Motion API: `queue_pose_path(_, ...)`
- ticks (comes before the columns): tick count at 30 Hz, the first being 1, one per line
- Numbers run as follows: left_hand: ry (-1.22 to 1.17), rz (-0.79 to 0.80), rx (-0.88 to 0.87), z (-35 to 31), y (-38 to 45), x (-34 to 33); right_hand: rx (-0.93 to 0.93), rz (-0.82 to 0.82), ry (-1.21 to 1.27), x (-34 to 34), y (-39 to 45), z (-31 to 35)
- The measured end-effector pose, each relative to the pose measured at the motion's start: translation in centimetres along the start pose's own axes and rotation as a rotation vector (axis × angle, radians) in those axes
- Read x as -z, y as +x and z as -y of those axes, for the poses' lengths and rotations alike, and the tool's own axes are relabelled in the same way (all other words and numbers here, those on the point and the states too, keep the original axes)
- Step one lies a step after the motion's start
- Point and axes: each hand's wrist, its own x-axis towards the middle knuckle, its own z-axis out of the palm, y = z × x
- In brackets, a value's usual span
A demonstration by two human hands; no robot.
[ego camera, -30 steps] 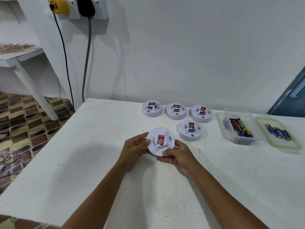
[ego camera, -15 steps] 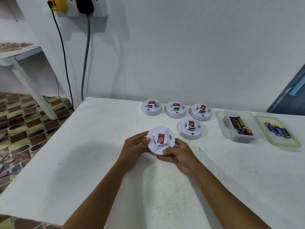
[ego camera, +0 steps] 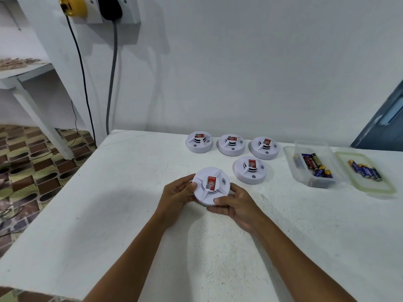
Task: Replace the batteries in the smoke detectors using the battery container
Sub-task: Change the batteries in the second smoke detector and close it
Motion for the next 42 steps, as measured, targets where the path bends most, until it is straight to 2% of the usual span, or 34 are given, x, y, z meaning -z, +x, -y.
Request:
queue_pose_path(6,-0.012,-0.027,0.010,0.25,0.13,0.25,-0.071,0.035,0.274,0.84,-0.11,0.27)
queue_pose_path(42,-0.013,-0.083,0.037,0.34,0.17,0.11,-0.058,0.058,0.281,0.87,-0.13,0.17)
